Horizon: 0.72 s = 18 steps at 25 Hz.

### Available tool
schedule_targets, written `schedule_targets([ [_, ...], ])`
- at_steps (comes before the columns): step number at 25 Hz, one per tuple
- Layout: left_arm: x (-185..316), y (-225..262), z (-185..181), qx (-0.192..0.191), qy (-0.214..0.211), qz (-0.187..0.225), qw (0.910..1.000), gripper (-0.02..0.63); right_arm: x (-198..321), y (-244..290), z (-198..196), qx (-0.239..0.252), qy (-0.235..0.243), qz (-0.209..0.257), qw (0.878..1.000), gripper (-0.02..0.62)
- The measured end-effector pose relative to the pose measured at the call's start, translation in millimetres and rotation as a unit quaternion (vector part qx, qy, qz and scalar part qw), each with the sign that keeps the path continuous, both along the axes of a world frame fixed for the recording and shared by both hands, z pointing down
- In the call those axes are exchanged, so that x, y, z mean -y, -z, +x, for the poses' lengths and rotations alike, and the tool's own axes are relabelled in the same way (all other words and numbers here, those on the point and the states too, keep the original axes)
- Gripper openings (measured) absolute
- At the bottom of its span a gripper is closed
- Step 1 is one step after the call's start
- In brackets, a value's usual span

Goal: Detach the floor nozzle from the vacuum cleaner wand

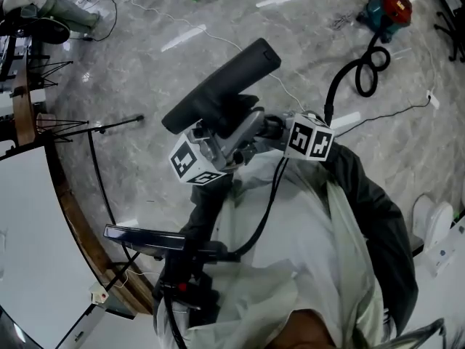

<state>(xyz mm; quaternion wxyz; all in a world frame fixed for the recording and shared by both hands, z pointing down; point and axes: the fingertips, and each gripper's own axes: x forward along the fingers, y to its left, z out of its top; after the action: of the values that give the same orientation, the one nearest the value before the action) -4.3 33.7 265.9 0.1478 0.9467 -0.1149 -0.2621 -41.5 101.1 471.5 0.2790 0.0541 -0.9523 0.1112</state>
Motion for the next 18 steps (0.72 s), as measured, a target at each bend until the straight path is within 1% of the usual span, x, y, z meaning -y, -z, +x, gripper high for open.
schedule_targets([
  [1, 5, -1, -1, 0.005, 0.015, -0.008, 0.9999, 0.075, 9, -1, 1, -0.007, -0.04, 0.022, 0.999, 0.06],
  [2, 10, -2, -2, 0.011, 0.032, -0.017, 0.9993, 0.075, 19, -1, 2, -0.014, -0.084, 0.045, 0.995, 0.06],
  [3, 17, -4, -3, 0.02, 0.054, -0.029, 0.9979, 0.075, 28, -1, 3, -0.023, -0.13, 0.068, 0.989, 0.06],
  [5, 30, -10, -6, 0.043, 0.107, -0.066, 0.9911, 0.075, 45, -3, 10, -0.044, -0.216, 0.115, 0.969, 0.058],
  [6, 36, -14, -8, 0.054, 0.133, -0.085, 0.986, 0.075, 50, -5, 12, -0.053, -0.243, 0.131, 0.96, 0.058],
  [7, 40, -18, -11, 0.062, 0.153, -0.099, 0.9813, 0.075, 53, -7, 12, -0.058, -0.253, 0.139, 0.956, 0.058],
  [8, 42, -21, -13, 0.066, 0.165, -0.107, 0.9783, 0.076, 53, -10, 11, -0.06, -0.248, 0.139, 0.957, 0.058],
  [9, 42, -21, -15, 0.067, 0.168, -0.109, 0.9775, 0.077, 52, -11, 10, -0.059, -0.234, 0.135, 0.961, 0.06],
  [10, 41, -21, -15, 0.066, 0.164, -0.104, 0.9788, 0.075, 50, -11, 8, -0.054, -0.213, 0.128, 0.967, 0.06],
  [11, 38, -19, -14, 0.064, 0.151, -0.093, 0.982, 0.075, 47, -10, 6, -0.047, -0.185, 0.118, 0.974, 0.06],
  [12, 33, -15, -11, 0.062, 0.131, -0.076, 0.9865, 0.075, 42, -9, 4, -0.038, -0.153, 0.105, 0.982, 0.063],
  [14, 15, -5, -2, 0.049, 0.073, -0.025, 0.9958, 0.075, 25, -5, 1, -0.01, -0.071, 0.071, 0.995, 0.061],
  [15, 3, 2, 2, 0.038, 0.037, 0.005, 0.9986, 0.075, 14, 0, 1, 0.01, -0.023, 0.048, 0.999, 0.061],
  [16, -8, 8, 5, 0.027, 0.003, 0.032, 0.9991, 0.075, 2, 5, 1, 0.032, 0.023, 0.023, 0.999, 0.061],
  [17, -18, 12, 8, 0.019, -0.025, 0.051, 0.9982, 0.075, -9, 10, 2, 0.051, 0.063, -0.001, 0.997, 0.06],
  [18, -22, 13, 9, 0.013, -0.041, 0.058, 0.9974, 0.075, -17, 13, 3, 0.062, 0.09, -0.02, 0.994, 0.06],
])
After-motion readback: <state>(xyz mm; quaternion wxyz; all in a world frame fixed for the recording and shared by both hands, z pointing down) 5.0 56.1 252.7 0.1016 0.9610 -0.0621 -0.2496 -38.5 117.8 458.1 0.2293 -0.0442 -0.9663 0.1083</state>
